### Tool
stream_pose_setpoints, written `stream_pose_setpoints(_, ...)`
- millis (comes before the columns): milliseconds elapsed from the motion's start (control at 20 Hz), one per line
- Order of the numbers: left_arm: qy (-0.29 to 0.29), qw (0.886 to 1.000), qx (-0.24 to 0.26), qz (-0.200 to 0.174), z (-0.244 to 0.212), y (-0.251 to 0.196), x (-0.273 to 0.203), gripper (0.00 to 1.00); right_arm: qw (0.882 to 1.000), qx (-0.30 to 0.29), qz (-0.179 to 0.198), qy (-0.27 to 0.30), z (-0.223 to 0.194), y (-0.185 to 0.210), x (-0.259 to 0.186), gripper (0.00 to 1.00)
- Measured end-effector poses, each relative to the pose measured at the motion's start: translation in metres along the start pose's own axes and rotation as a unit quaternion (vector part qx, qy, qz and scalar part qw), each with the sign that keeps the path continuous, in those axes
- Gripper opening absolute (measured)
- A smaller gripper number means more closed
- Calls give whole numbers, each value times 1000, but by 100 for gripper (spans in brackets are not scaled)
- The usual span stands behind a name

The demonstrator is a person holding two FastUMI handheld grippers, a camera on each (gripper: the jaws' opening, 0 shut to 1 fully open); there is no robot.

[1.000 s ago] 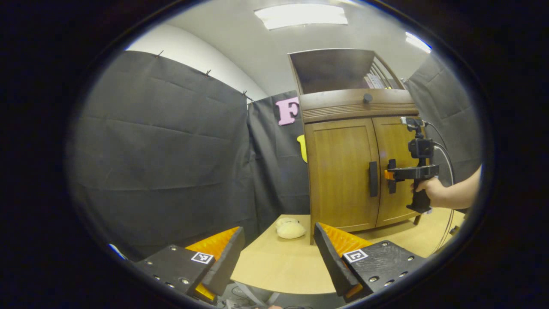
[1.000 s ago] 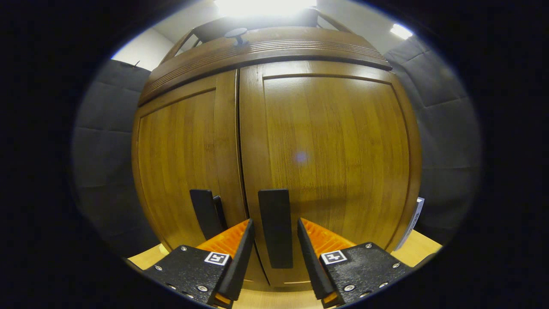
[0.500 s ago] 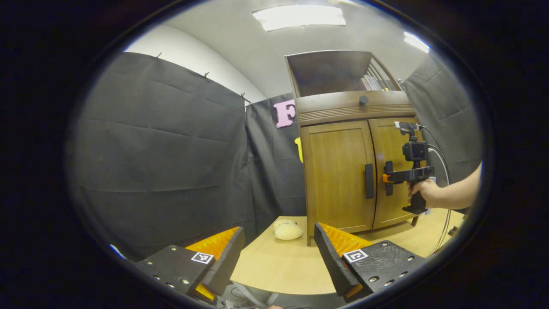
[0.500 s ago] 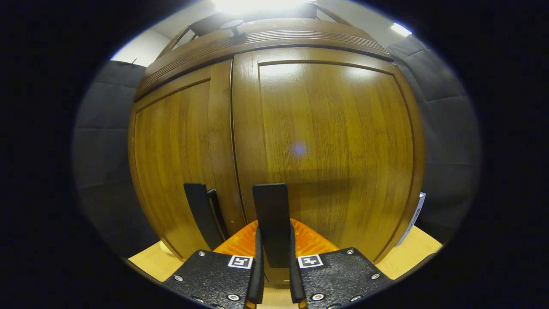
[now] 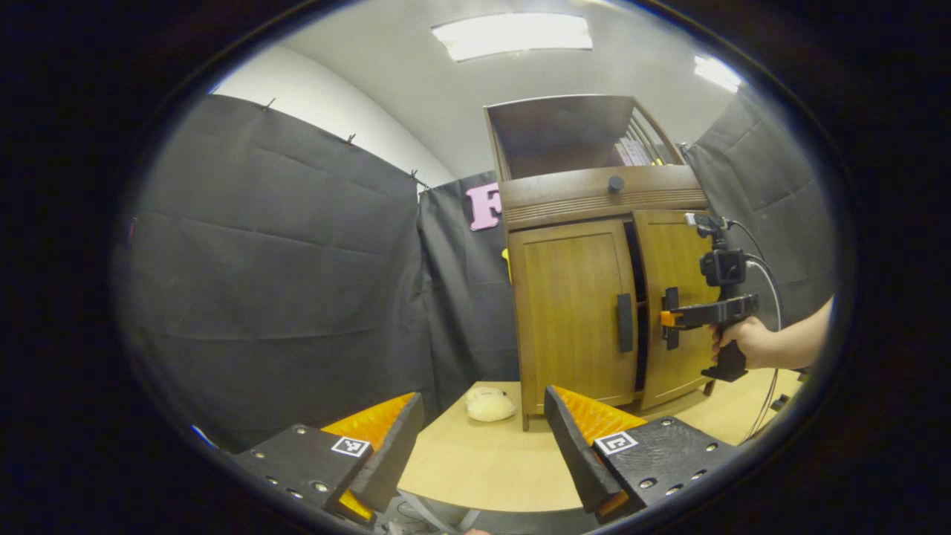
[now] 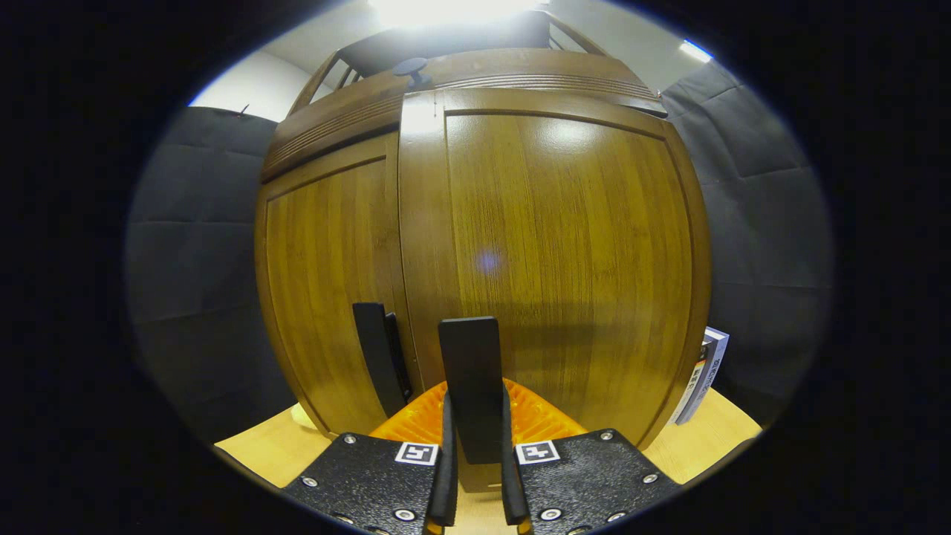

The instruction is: Open the right door of the double-door shoe cabinet with the right hand, and open the left door with the left hand.

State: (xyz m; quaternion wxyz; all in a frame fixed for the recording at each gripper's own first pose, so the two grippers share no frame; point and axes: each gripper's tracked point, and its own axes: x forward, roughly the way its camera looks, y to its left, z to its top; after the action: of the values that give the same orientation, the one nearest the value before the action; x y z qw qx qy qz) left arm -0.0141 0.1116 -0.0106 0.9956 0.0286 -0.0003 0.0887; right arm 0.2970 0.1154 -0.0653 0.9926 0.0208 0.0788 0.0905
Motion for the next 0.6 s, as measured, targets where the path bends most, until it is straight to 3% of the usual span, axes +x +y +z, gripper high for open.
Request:
stream_pose_setpoints(500, -5, 1000, -5, -16, 12, -35, -14, 93, 1000, -6, 26, 4, -7, -7, -31, 22)
stream_pose_setpoints(550, -5, 1000, -5, -18, 12, -39, -15, 87, 1000, -9, 26, 4, -8, -8, -33, 22)
stream_pose_setpoints(600, -6, 1000, -6, -20, 15, -43, -16, 87, 1000, -11, 26, 5, -8, -9, -35, 24)
